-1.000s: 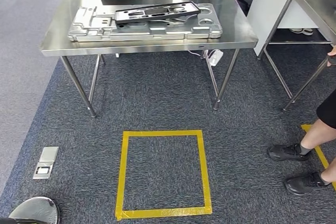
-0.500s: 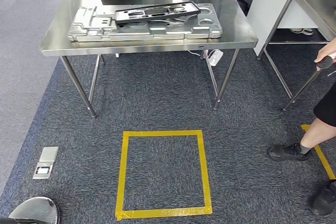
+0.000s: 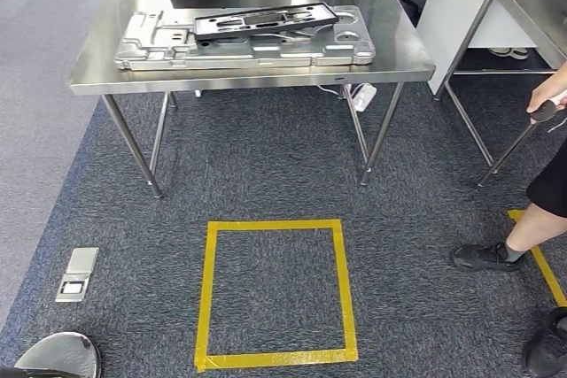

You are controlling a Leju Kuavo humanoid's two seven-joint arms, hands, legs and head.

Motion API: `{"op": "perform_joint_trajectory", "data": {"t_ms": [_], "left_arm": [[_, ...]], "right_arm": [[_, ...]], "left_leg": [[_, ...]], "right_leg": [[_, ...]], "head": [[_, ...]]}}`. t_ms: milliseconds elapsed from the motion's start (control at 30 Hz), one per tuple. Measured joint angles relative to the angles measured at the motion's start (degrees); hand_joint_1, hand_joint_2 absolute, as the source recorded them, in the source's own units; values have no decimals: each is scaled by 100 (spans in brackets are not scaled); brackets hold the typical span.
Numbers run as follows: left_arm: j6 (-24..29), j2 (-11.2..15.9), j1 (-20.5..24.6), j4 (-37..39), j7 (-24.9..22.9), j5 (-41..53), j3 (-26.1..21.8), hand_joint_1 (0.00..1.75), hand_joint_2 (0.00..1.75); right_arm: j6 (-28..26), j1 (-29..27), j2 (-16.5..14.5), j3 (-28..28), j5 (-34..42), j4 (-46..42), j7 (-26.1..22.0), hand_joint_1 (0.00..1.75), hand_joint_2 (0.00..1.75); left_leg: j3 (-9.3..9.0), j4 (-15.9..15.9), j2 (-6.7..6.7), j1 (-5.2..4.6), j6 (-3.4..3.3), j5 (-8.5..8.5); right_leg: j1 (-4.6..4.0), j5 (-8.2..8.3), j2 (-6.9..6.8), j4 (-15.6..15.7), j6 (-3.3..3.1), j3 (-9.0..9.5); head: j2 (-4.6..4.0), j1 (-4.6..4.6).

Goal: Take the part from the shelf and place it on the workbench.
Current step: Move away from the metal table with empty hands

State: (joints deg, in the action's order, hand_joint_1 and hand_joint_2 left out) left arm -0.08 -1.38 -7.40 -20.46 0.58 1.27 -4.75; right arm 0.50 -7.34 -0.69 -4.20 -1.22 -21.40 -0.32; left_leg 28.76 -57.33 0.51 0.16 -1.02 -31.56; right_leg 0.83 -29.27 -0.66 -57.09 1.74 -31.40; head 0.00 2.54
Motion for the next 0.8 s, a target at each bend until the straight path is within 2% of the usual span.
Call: {"op": "perform_joint_trajectory", "data": {"t_ms": [367,533,600,633,667,733,767,800], "left_arm": [[12,45,11,-173,-50,-109,300,0,0],[12,77,492,-834,-44,-109,347,0,0],[12,92,703,-1109,-44,-109,363,0,0],[12,95,801,-1236,-43,-109,373,0,0],[12,97,885,-1352,-43,-109,381,0,0],[14,100,993,-1525,-43,-109,390,0,0],[16,102,1011,-1570,-43,-109,390,0,0],[18,104,998,-1595,-44,-109,391,0,0]], "right_arm": [[-16,-138,25,272,109,39,31,0,0],[-18,-627,25,306,111,601,43,0,0],[-18,-860,30,318,112,845,43,0,0],[-18,-962,33,322,113,959,43,0,0],[-18,-1049,39,325,113,1066,44,0,0],[-18,-1169,56,331,113,1240,44,0,0],[-19,-1201,66,333,113,1292,45,0,0],[-21,-1207,75,335,114,1314,45,0,0]], "left_leg": [[-2,-21,10,-16,-5,-2],[15,-29,-4,-47,-42,0],[12,14,-20,-32,-96,45],[17,37,-40,-17,-129,75],[24,56,-65,-1,-160,104],[60,53,-129,5,-179,128],[74,48,-168,6,-175,135],[85,43,-213,10,-165,142]], "right_leg": [[9,8,13,8,11,-13],[49,31,-11,14,53,1],[54,-2,-15,-16,81,-3],[53,-100,-6,-113,86,-37],[51,-267,8,-320,88,-117],[51,-712,35,-1053,89,-403],[54,-869,37,-1410,96,-535],[55,-921,39,-1610,102,-589]], "head": [[0,3],[1,8],[0,7],[0,4],[0,1],[0,-2],[0,-2],[0,-2]]}}
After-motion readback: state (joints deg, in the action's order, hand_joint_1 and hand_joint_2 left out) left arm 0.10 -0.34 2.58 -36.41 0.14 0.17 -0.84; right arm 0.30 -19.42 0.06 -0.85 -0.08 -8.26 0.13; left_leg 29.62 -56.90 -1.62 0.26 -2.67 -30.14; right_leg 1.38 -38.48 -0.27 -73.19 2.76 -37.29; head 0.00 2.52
